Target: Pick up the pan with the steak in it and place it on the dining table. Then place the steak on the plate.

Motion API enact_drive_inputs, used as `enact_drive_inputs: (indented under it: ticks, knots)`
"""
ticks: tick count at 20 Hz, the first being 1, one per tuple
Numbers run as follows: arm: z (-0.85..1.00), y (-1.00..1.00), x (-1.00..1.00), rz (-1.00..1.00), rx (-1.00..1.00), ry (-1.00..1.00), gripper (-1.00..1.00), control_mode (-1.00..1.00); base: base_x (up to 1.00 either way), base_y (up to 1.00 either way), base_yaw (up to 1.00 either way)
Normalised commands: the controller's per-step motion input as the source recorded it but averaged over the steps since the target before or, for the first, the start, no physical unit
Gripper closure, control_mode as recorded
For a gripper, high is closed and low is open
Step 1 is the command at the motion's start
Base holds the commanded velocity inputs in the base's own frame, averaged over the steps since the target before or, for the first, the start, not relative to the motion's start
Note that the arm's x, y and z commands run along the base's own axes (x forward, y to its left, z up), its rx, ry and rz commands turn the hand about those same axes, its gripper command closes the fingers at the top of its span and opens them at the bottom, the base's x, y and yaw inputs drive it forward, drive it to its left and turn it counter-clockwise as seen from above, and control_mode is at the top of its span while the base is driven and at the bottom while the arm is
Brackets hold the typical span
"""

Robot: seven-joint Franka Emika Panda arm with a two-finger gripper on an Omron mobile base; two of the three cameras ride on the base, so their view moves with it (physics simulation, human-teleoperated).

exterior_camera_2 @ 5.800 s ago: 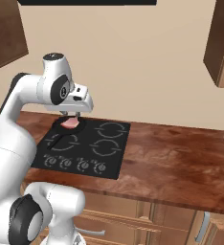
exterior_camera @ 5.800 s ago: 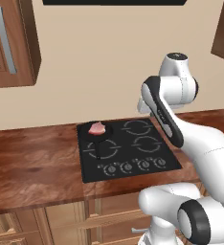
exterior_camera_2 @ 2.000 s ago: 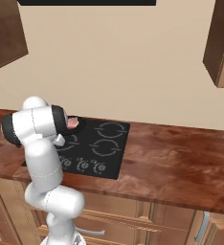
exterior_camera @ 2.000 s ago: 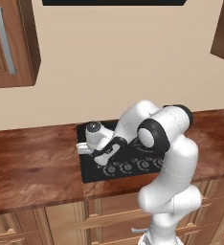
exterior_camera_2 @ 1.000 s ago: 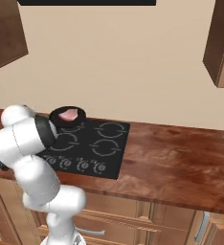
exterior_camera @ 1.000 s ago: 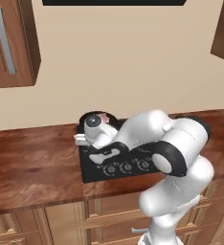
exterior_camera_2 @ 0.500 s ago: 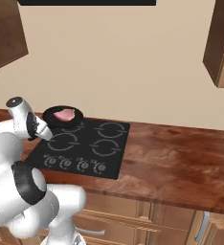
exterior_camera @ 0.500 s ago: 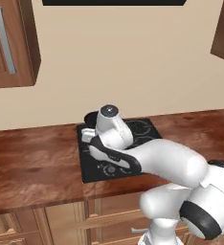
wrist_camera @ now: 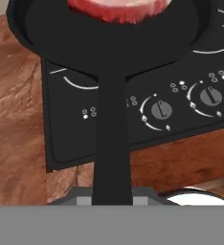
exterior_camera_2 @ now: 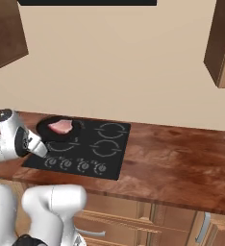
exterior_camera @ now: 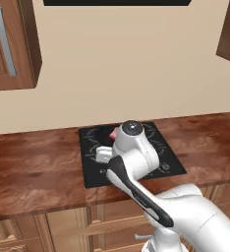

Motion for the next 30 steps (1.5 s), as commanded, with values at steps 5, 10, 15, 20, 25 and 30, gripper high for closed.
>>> enact_drive_inputs:
  ticks: [5,10,15,20,25,30]
  knots:
    - [0.0,-0.19,-0.96,0.01,-0.01,-0.23,1.0,-1.0,0.0,0.0,0.0]
    - [0.0,0.0,-0.27,0.01,0.0,-0.14,1.0,-1.0,0.0,0.0,0.0]
    - [-0.01,0.0,-0.19,0.01,0.0,-0.01,1.0,1.0,-0.6,0.0,0.05]
    - [0.0,0.0,0.0,0.0,0.0,0.0,1.0,1.0,-0.95,0.0,0.13]
    - [0.0,0.0,0.0,0.0,0.0,0.0,1.0,1.0,-0.39,-0.1,0.41]
    - [0.0,0.0,0.0,0.0,0.0,0.0,1.0,1.0,-0.2,-0.05,0.48]
